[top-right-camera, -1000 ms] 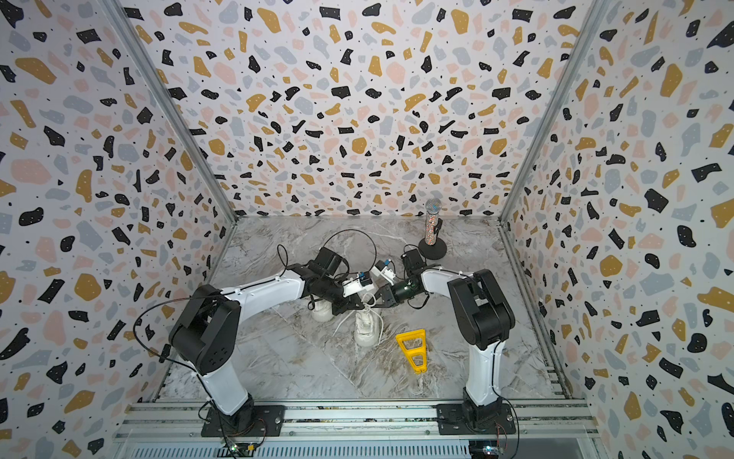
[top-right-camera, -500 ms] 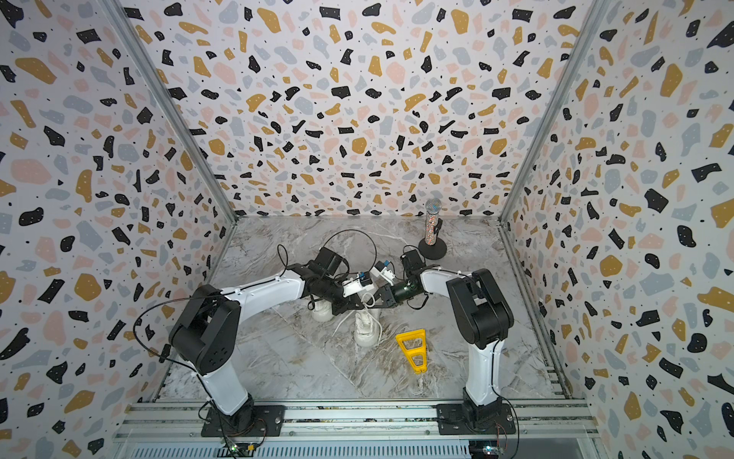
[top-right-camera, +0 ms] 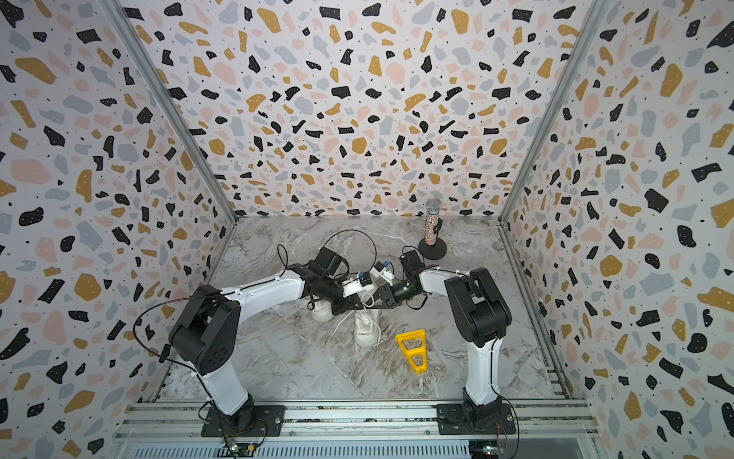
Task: Tie the shoes
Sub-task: Cross the shoelace with the shoelace.
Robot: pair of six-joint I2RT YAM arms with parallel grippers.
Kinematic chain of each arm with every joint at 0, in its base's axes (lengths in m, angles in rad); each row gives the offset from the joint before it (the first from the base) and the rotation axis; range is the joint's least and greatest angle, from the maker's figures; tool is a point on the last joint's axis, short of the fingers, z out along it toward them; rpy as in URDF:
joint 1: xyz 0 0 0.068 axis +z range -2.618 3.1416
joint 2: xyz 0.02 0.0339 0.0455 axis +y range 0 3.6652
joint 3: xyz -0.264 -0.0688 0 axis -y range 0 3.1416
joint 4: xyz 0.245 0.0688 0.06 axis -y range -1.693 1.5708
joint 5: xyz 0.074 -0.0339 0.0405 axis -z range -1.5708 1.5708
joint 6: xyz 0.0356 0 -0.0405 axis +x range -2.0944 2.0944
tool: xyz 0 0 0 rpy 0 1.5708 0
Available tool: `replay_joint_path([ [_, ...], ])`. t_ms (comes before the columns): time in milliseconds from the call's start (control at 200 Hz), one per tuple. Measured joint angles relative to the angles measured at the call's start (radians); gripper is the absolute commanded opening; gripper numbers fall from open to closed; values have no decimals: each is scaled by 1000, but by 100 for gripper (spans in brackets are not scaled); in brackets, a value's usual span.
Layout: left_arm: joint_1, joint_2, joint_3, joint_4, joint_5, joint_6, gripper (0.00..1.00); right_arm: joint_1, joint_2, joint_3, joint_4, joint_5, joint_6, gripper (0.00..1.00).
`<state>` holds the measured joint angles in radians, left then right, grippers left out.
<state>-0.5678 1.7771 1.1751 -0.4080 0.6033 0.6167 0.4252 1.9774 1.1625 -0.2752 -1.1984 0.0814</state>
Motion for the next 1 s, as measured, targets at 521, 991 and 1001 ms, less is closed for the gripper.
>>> replay_joint_path([
  [521,0,-14,0,-10,-9,-32,0,19,0,6,-50,-67,-75,20],
  [991,0,-40,-24,1,-5,-33,0,17,0,23,-92,-10,-119,0],
  [1001,0,-40,-24,1,-6,-33,0,17,0,24,-93,-8,-121,0],
])
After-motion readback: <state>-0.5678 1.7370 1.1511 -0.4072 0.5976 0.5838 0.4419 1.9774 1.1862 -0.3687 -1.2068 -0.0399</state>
